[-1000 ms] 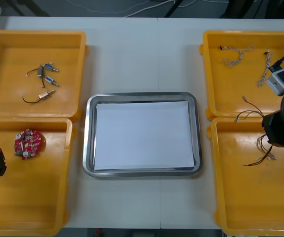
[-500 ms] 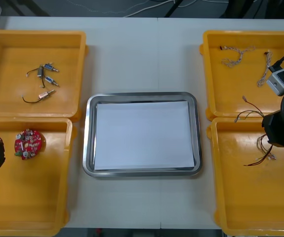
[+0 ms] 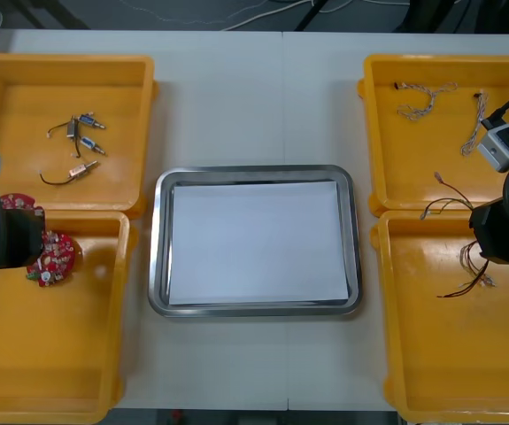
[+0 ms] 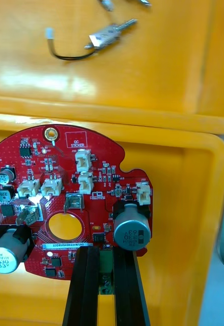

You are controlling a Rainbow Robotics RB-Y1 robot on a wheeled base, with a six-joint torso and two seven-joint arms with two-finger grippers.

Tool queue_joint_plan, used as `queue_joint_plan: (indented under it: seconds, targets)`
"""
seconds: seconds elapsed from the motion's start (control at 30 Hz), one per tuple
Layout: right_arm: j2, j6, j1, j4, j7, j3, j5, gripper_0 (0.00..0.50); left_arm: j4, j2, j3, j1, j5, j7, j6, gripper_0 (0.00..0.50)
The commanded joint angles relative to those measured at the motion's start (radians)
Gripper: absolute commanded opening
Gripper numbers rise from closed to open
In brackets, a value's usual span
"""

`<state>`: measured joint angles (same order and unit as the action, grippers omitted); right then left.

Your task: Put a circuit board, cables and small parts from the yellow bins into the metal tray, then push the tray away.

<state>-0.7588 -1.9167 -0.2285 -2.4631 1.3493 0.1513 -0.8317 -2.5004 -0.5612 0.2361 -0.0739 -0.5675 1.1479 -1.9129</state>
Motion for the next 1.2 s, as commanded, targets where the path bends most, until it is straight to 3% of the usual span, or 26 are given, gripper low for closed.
queue_joint_plan:
  seconds: [0.03,0.67,1.2]
  targets:
    - [-0.039,-0.003,-0.023,-0.008,-0.010,-0.012,0.008,0.000,0.011,-0.075,-0.061,-0.070,-0.066,-0.094,-0.007,0.000]
    - [-0.039,-0.003,-0.023,-0.008,-0.010,-0.012,0.008,0.000,0.078,-0.184,-0.336,-0.284,-0.160,-0.421,-0.007,0.000]
    - [-0.039,-0.003,-0.023,-0.008,-0.010,-0.012,0.008,0.000,0.175,-0.178,-0.563,-0.472,-0.149,-0.625,-0.007,0.000]
